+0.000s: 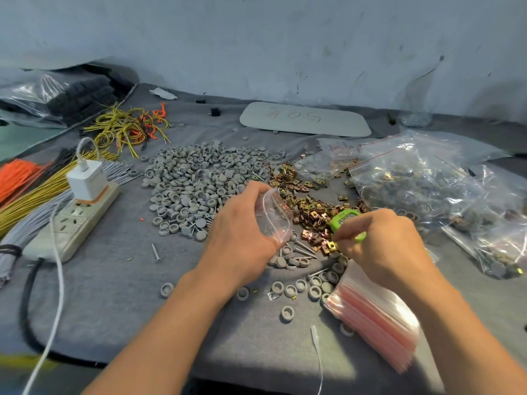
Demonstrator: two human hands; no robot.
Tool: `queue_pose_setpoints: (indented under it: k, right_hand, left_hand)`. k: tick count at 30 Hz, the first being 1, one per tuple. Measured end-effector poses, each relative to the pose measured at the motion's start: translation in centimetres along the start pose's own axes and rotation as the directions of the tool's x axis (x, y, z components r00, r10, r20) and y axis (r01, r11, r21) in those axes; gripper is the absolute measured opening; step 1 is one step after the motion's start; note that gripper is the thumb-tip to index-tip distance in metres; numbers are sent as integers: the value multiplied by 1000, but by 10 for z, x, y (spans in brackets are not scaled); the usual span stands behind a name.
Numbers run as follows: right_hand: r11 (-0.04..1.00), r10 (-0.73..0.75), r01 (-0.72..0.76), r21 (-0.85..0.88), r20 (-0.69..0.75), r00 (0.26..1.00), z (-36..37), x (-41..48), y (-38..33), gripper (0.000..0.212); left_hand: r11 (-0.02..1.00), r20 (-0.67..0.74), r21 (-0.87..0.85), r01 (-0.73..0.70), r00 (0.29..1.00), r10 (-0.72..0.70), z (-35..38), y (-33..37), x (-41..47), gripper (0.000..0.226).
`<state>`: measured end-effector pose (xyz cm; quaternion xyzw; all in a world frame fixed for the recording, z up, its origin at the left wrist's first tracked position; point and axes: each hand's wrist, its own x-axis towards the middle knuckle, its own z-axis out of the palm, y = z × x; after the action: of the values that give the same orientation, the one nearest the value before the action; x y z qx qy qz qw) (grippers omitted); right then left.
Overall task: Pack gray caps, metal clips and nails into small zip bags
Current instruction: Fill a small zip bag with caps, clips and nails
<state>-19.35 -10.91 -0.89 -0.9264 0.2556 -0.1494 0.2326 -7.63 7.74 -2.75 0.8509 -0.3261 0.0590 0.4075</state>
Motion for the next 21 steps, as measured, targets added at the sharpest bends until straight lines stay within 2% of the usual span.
queue_pose_setpoints:
  k: [2, 5, 8, 12, 15, 17, 21]
  right_hand:
    - [989, 6, 3, -151, 58, 998, 2, -3, 0, 17]
    - [954, -11, 25, -299, 49, 999, 6, -4, 0, 5]
    - [944, -56, 60, -324, 21, 998, 11, -3, 2, 9]
    - [951, -44, 38, -308, -13, 999, 18, -1, 0, 28]
    - [950, -59, 25, -310, -101, 993, 21, 1, -5, 19]
    - [938, -53, 22, -345, -81, 995, 22, 2, -9, 6]
    - [916, -10, 11, -400, 4, 1000, 22, 4, -12, 15]
  left_hand:
    - [1000, 11, 5, 2, 1000, -2, 2, 1, 0, 58]
    - [1000, 17, 3, -7, 1000, 7, 6, 3, 0, 57]
    - [1000, 26, 17, -5, 1000, 4, 9, 4, 0, 58]
    - [1000, 22, 27, 1, 1000, -2, 10, 4, 1, 56]
    - [1000, 24, 31, 1, 1000, -1, 9, 4, 0, 56]
    - [999, 29, 34, 5, 1000, -6, 9, 5, 0, 57]
    - [999, 35, 41, -1, 999, 0, 10, 5, 0, 59]
